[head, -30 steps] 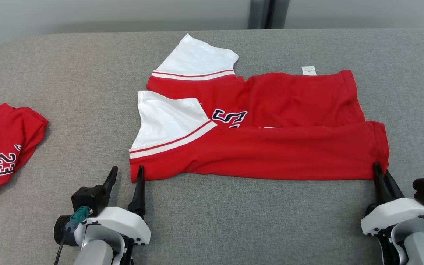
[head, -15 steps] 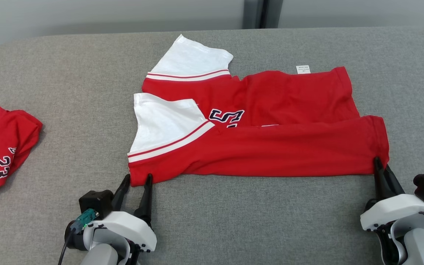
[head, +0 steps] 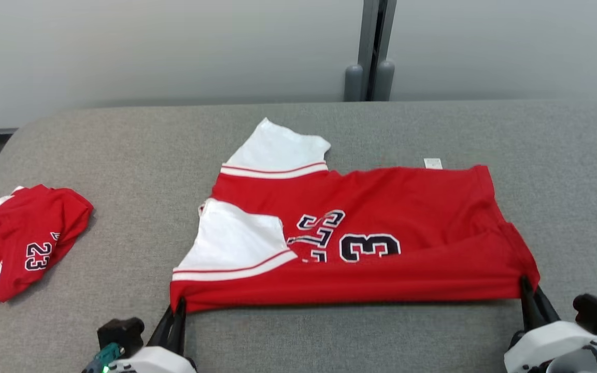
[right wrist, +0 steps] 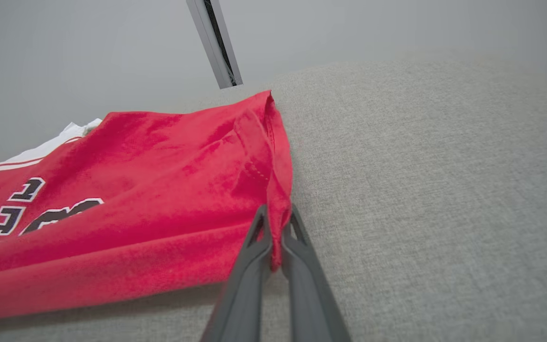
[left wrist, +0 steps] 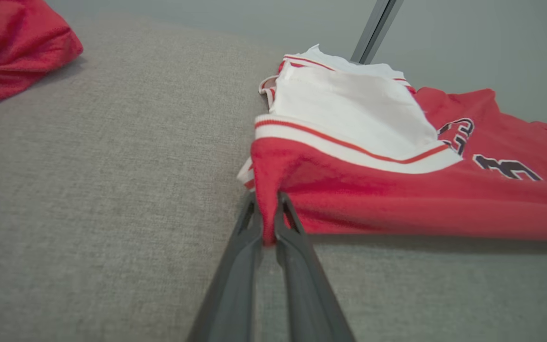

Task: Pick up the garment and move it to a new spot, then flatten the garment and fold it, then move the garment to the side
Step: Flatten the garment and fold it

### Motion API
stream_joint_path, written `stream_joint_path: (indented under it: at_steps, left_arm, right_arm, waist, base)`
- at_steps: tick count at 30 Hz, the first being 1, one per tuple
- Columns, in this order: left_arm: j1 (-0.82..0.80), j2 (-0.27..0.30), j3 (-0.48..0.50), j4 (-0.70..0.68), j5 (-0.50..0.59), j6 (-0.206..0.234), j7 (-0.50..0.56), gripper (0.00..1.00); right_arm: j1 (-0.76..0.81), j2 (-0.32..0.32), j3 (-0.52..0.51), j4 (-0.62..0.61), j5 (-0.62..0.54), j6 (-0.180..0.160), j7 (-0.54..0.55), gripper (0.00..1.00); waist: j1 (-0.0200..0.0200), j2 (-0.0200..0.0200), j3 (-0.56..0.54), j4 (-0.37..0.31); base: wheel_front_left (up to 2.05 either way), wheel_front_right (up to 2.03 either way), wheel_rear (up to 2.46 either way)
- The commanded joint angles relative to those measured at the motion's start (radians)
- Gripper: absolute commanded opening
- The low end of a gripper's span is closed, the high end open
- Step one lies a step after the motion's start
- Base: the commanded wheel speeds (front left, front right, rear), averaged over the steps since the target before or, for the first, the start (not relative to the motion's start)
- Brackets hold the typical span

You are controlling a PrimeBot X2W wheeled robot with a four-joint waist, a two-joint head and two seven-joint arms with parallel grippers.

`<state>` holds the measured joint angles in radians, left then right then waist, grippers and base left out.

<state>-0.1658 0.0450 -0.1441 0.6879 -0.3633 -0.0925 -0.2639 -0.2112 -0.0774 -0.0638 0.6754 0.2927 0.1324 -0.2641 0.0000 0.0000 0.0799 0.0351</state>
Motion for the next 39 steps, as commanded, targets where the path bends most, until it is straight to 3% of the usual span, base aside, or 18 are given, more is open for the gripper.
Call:
stream_joint_path:
  at_steps: [1, 13, 14, 15, 16, 20, 25, 39]
  left_arm:
    - [0.016, 0.011, 0.01, 0.002, 0.001, 0.005, 0.0, 0.0]
    - [0.156, 0.009, -0.064, 0.0, -0.001, 0.024, 0.0, 0.0]
    - [0.155, 0.009, -0.076, -0.004, -0.003, 0.026, 0.0, 0.18]
    - [0.152, 0.009, -0.082, -0.009, -0.009, 0.031, 0.0, 0.55]
    - [0.144, 0.009, -0.085, -0.018, -0.013, 0.04, 0.0, 1.0]
    - [0.119, 0.008, -0.086, -0.061, 0.012, 0.091, 0.0, 1.0]
    - [0.064, 0.008, -0.102, -0.134, 0.048, 0.119, 0.0, 1.0]
    - [-0.243, 0.008, -0.219, -0.047, 0.055, 0.108, 0.0, 1.0]
  right_arm:
    - [0.017, -0.013, -0.006, 0.004, 0.004, -0.003, 0.0, 0.0]
    - [0.172, -0.008, 0.021, 0.031, 0.048, -0.003, 0.0, 0.0]
    - [0.17, -0.011, 0.021, 0.033, 0.046, -0.003, 0.0, 0.0]
    - [0.165, -0.013, 0.019, 0.035, 0.043, -0.003, 0.0, 0.4]
    - [0.157, -0.017, 0.012, 0.034, 0.039, -0.003, 0.0, 1.0]
    - [0.126, -0.024, -0.017, 0.011, 0.024, -0.002, 0.0, 1.0]
    - [0.063, -0.052, -0.043, -0.01, 0.01, -0.002, 0.0, 1.0]
    - [-0.296, -0.15, 0.081, 0.159, -0.025, -0.002, 0.054, 1.0]
  waist:
    - [0.0, 0.0, -0.041, 0.003]
    - [0.0, 0.0, -0.091, -0.004]
    - [0.0, 0.0, -0.086, -0.005]
    - [0.0, 0.0, -0.082, -0.007]
    - [0.0, 0.0, -0.077, -0.008]
    - [0.0, 0.0, -0.052, -0.005]
    - [0.0, 0.0, -0.015, 0.005]
    - [0.0, 0.0, 0.107, 0.03]
  base:
    - [0.0, 0.0, 0.0]
    - [0.0, 0.0, 0.0]
    - [0.0, 0.0, 0.0]
    - [0.0, 0.0, 0.0]
    - [0.0, 0.0, 0.0]
    - [0.0, 0.0, 0.0]
    - [0.0, 0.0, 0.0]
    - [0.0, 0.0, 0.0]
